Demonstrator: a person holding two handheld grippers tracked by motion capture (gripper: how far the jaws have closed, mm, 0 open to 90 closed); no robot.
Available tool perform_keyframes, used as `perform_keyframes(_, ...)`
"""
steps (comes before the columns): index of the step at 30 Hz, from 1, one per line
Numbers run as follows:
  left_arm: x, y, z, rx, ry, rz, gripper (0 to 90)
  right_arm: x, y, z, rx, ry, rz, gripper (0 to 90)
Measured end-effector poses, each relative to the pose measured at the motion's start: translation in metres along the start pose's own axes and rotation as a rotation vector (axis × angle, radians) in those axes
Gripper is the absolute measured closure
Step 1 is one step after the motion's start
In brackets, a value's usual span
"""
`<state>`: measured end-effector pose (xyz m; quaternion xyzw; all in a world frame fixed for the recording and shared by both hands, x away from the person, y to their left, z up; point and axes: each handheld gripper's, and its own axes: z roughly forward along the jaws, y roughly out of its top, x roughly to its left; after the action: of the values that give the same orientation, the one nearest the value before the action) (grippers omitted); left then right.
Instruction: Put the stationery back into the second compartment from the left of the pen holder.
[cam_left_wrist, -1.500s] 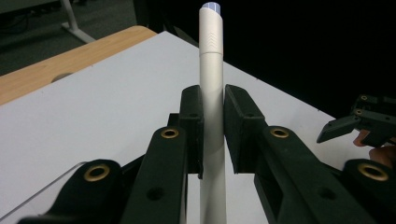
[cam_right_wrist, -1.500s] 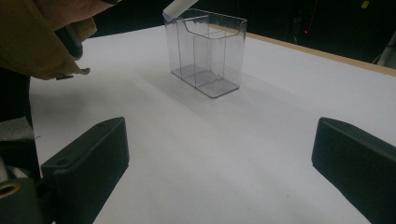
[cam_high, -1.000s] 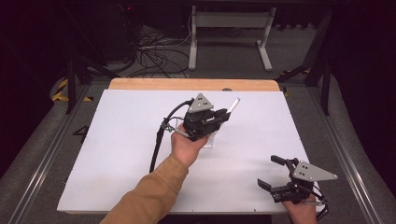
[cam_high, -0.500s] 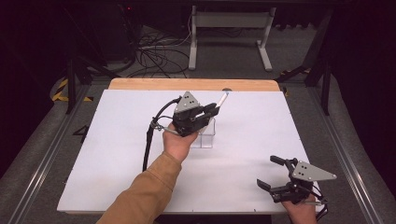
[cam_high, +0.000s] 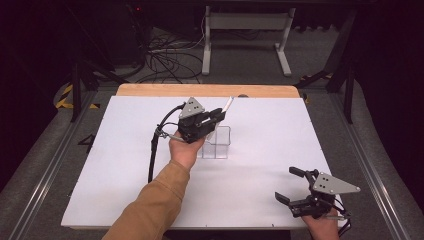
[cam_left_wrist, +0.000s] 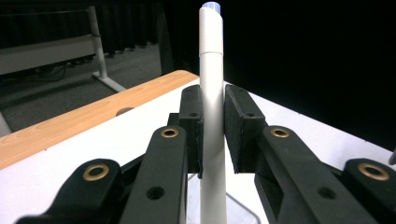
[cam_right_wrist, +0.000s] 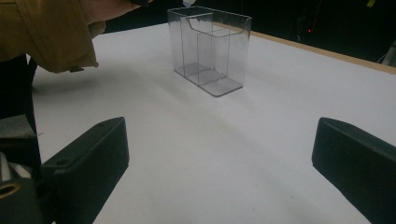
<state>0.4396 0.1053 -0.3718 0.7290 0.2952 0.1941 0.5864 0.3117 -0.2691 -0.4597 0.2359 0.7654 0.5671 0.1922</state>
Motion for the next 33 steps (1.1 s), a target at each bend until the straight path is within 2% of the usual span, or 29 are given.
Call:
perform_keyframes(6, 0.009, -0.007, 0.001, -0.006, 0.005, 0.004, 78.5, 0.000, 0.000, 0.001, 0.001, 0.002, -0.001, 4.3)
perform_keyframes(10, 0.011, -0.011, 0.005, 0.001, 0.019, 0.007, 78.3, 0.000, 0.000, 0.001, 0.001, 0.004, -0.002, 4.3)
perform_keyframes(12, 0.012, -0.013, 0.007, 0.009, 0.013, 0.000, 78.3, 0.001, 0.000, 0.001, 0.003, 0.003, -0.001, 4.3)
perform_keyframes(17, 0.011, -0.016, 0.010, 0.039, 0.003, -0.013, 78.0, 0.000, 0.000, 0.001, 0.000, 0.004, -0.002, 4.3)
perform_keyframes(21, 0.010, -0.018, 0.009, 0.058, 0.012, -0.024, 78.1, -0.001, 0.000, 0.002, -0.002, 0.009, -0.003, 4.3)
perform_keyframes(25, 0.009, -0.025, 0.007, 0.079, 0.027, -0.003, 78.0, -0.001, 0.001, 0.004, -0.002, 0.016, 0.001, 4.2)
perform_keyframes(29, 0.011, -0.031, 0.006, 0.104, 0.029, -0.015, 77.9, 0.000, 0.003, 0.008, 0.002, 0.027, -0.004, 4.2)
perform_keyframes(32, 0.010, -0.033, 0.005, 0.103, 0.025, -0.015, 77.3, -0.001, 0.004, 0.011, 0.001, 0.033, -0.012, 4.2)
perform_keyframes(33, 0.010, -0.033, 0.004, 0.098, 0.027, -0.009, 74.1, -0.001, 0.004, 0.012, 0.000, 0.037, -0.010, 4.2)
